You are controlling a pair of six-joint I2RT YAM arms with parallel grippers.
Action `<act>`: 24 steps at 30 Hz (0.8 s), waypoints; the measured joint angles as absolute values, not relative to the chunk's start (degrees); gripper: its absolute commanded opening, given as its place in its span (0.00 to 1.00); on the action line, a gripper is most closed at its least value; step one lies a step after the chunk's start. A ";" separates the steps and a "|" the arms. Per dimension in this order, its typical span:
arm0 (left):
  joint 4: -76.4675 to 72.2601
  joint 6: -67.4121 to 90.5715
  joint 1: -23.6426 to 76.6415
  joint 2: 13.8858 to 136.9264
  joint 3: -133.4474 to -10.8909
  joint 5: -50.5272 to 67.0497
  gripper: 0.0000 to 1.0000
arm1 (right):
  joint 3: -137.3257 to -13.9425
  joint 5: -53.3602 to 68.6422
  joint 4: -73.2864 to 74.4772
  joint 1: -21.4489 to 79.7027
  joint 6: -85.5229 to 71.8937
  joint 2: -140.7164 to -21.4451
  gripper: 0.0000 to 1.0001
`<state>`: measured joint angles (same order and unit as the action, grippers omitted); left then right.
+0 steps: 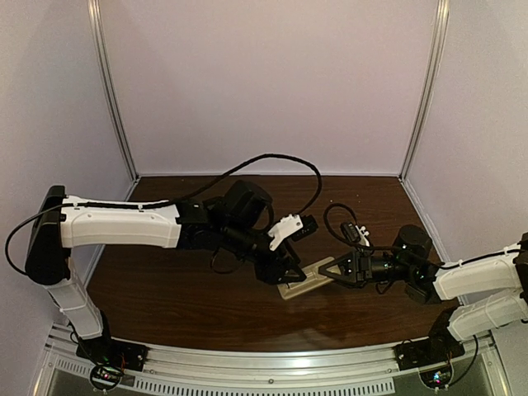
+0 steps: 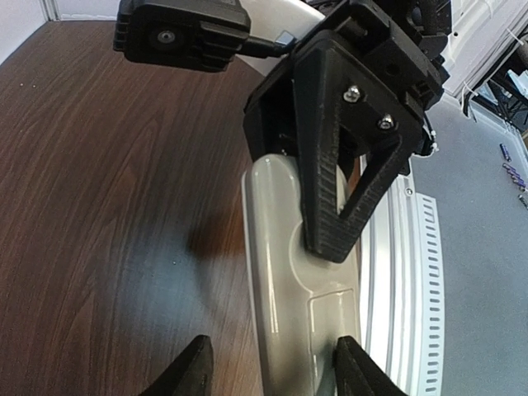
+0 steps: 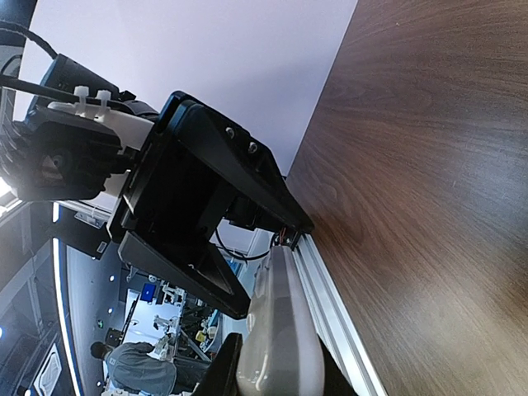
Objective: Load the batteries into the remote control
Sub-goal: Load the battery cover onto the remote control without the battery cover.
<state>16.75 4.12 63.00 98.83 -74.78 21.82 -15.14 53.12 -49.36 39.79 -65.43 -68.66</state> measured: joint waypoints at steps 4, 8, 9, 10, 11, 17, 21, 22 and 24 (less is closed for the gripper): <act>16.73 4.78 63.00 99.18 -74.87 23.03 0.46 | -15.14 53.49 -49.06 39.79 -64.38 -68.53 0.00; 16.75 5.30 63.00 99.98 -75.57 24.29 0.42 | -15.14 53.80 -48.97 39.77 -64.12 -68.45 0.00; 16.75 5.39 63.00 100.18 -75.77 24.53 0.42 | -15.14 53.93 -48.95 39.77 -63.99 -68.38 0.00; 16.75 5.52 63.02 100.42 -76.03 24.82 0.42 | -15.14 54.00 -48.90 39.77 -63.79 -68.27 0.00; 16.75 5.61 63.05 100.64 -76.29 25.04 0.41 | -15.14 54.02 -48.82 39.77 -63.68 -68.14 0.00; 16.43 6.00 63.05 101.67 -77.41 26.50 0.41 | -15.14 54.39 -48.25 39.77 -63.35 -67.37 0.00; 16.16 6.15 63.05 101.67 -77.47 27.24 0.42 | -15.14 54.68 -47.75 39.77 -63.37 -66.46 0.00; 16.08 6.15 63.05 101.65 -77.47 27.46 0.43 | -15.14 54.78 -47.42 39.77 -63.35 -66.08 0.00; 15.90 6.13 63.07 101.56 -77.47 27.70 0.46 | -15.14 54.94 -46.59 39.77 -63.13 -65.36 0.00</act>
<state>15.90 6.13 63.07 101.56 -77.47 27.70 -15.14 54.94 -46.59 39.77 -63.13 -65.36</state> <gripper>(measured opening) 0.429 0.222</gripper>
